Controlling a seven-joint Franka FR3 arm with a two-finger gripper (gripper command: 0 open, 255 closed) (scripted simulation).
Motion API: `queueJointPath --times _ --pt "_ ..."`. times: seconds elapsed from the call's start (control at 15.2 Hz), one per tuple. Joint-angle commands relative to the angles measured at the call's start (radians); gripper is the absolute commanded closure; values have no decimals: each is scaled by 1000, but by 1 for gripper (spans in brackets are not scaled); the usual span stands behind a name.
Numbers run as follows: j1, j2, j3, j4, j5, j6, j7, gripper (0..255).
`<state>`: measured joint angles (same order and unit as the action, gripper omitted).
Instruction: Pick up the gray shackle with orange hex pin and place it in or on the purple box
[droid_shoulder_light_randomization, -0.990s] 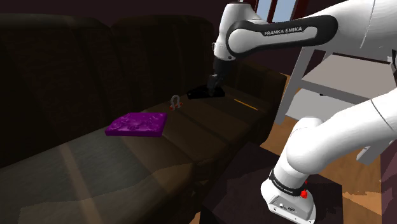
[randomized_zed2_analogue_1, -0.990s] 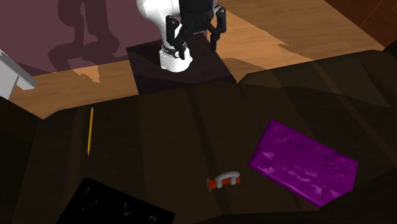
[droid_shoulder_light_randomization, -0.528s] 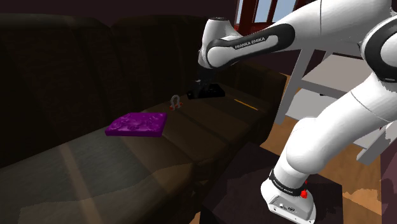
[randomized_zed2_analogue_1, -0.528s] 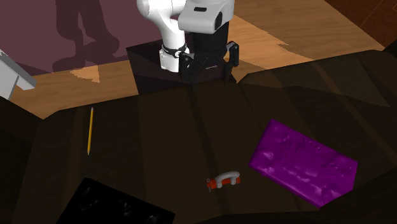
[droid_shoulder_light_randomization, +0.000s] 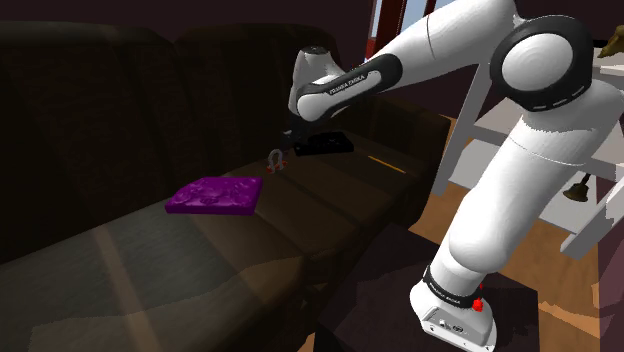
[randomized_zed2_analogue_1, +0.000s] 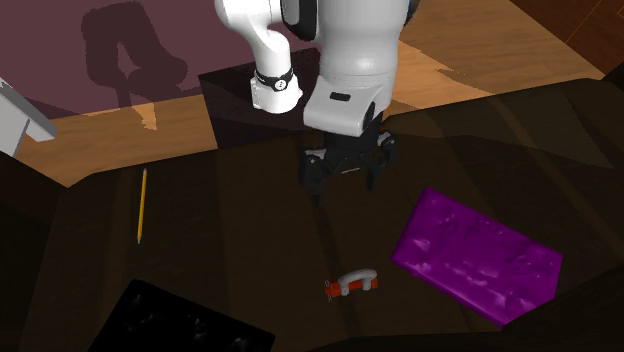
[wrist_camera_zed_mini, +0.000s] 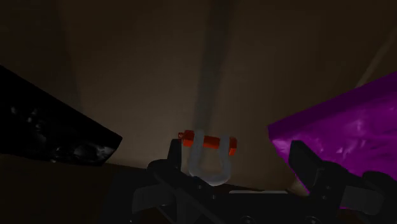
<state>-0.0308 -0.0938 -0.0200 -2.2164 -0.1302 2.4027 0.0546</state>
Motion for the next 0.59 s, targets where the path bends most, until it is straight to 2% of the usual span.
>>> queueJointPath --times 0.0,0.46,0.53 --pt "-3 70 2 48 -16 38 27 0" --pt "-3 322 -10 272 -69 118 108 0" --pt "-3 333 -12 274 -70 127 109 0"
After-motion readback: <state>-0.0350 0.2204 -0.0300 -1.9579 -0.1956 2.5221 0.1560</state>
